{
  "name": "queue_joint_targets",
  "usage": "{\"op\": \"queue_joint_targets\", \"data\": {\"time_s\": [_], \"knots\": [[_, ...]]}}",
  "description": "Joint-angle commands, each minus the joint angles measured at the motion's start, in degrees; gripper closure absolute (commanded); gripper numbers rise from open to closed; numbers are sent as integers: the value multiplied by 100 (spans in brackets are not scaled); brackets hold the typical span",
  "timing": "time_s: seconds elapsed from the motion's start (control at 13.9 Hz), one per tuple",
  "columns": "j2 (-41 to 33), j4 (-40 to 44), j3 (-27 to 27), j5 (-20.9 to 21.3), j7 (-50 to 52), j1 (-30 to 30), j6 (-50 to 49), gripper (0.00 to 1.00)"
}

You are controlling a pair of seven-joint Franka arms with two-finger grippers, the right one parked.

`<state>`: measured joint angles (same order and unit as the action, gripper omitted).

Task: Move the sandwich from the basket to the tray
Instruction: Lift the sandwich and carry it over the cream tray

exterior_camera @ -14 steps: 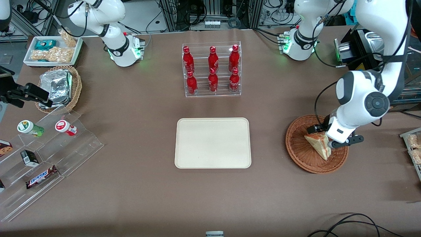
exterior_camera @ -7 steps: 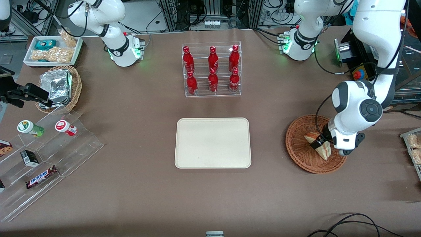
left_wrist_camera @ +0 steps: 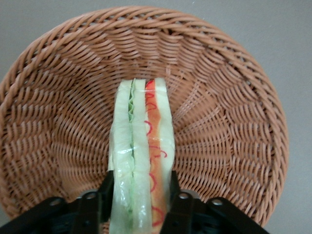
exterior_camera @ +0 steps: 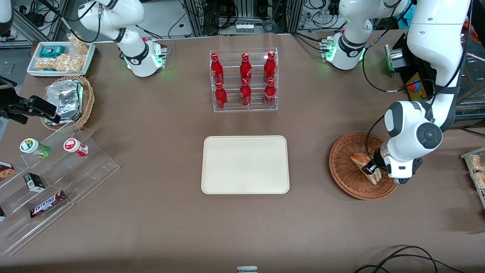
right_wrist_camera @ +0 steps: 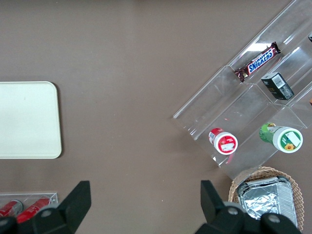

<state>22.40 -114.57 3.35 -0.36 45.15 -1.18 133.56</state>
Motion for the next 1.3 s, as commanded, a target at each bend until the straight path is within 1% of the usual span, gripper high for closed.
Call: {"op": "queue_joint_targets", "data": {"time_s": [0.0, 0.14, 0.22, 0.29, 0.43, 0.51, 0.58, 0.65, 0.79, 0.87, 0.94, 1.01, 1.23], "knots": [[-454, 101, 25, 36, 108, 12, -767, 95], [-666, 433, 69, 36, 99, 47, -1522, 95], [-649, 714, 130, 36, 73, 117, -1952, 95], [-588, 1004, 157, 27, 29, 283, -2392, 94], [-473, 1269, 157, -25, -50, 766, -2572, 94], [-438, 1279, 174, -69, -373, 881, -2537, 94], [-299, 1383, 383, -95, -941, 1056, -2450, 94], [-71, 1715, 577, -113, -1304, 1171, -2327, 93], [465, 2357, 780, -43, -1579, 1539, -2308, 90], [755, 2534, 816, -156, -1571, 1655, -2273, 91], [1045, 2788, 973, -305, -1554, 1804, -2099, 91], [1274, 2956, 1035, -368, -1501, 2005, -1793, 91], [1775, 3106, 1054, -377, -1062, 2507, -616, 91]]}}
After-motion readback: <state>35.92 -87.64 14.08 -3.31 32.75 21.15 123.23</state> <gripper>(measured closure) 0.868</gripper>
